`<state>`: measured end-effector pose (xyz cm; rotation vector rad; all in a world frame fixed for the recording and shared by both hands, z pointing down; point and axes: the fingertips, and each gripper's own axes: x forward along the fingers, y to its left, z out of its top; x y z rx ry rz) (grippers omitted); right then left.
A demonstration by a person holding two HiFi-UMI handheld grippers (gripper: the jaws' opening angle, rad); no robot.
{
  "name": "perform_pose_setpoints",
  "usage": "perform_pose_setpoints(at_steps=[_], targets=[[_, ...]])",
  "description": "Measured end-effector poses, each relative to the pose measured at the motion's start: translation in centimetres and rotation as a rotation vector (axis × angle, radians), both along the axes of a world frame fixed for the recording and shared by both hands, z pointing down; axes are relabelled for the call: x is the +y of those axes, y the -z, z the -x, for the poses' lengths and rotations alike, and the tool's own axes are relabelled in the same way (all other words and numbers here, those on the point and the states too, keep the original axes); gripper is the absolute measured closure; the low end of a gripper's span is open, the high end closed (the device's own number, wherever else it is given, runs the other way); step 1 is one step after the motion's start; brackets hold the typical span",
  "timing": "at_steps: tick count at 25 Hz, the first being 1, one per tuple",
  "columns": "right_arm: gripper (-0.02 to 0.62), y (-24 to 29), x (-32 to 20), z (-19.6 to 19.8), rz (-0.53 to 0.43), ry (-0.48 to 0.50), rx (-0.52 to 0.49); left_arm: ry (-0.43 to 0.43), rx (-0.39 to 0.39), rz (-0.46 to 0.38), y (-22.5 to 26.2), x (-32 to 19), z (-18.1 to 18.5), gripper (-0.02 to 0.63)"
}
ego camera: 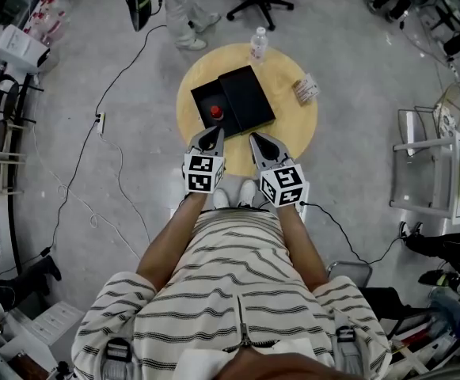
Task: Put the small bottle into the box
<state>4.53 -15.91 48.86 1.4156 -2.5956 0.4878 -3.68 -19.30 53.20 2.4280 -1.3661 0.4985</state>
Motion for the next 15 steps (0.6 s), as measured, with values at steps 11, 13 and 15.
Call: perform_pose_setpoints(at_steps=[11,13,15], targets=[[0.575,0.2,-0.4,0.8,-0.009,0.01,0.007,-0.015,-0.018,-0.08,2.0,0.9,0.5,0.583],[0.575,0.1,-0.4,0.8,-0.01,0.012,0.01,-0.015,-0.017,-0.088,2.2,1.0,0.5,0.583],[0.575,0.1,-0.4,0.8,-0.01,0.01,0.012,-0.016,-0.019,-0.1,2.2,1.1,0.6,0.583]])
